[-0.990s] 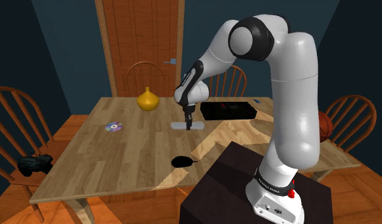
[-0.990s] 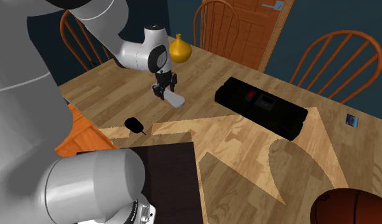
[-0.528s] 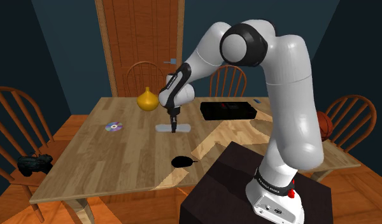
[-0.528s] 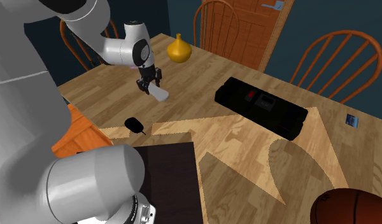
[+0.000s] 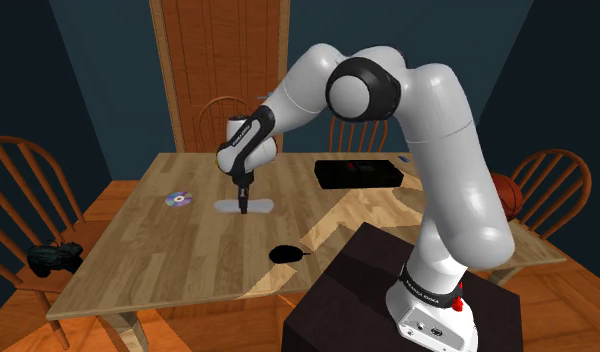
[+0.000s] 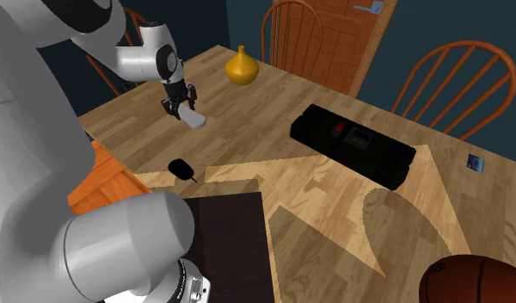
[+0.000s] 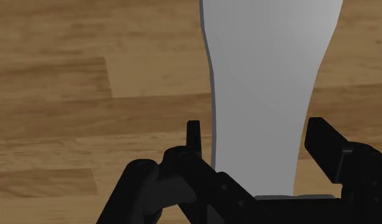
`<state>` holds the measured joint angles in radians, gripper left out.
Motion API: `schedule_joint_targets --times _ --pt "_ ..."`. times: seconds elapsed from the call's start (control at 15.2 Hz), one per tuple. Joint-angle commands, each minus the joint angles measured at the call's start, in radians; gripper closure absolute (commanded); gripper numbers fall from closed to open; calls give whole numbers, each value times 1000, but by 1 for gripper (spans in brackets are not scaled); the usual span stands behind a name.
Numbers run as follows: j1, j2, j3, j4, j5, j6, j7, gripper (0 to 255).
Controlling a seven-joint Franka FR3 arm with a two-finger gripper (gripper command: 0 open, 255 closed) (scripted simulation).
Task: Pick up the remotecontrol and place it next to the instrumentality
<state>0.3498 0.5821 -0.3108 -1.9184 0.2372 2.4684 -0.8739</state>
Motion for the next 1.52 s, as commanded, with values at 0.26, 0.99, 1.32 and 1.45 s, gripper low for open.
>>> schedule_joint_targets --times 0.26,0.99,1.32,1.45 --pt "52 113 22 211 -4 -98 109 255" --pt "88 470 60 878 -15 -401 304 255" --pt "84 516 66 893 -11 -370 304 255" --pt "82 536 68 902 -9 -359 304 255"
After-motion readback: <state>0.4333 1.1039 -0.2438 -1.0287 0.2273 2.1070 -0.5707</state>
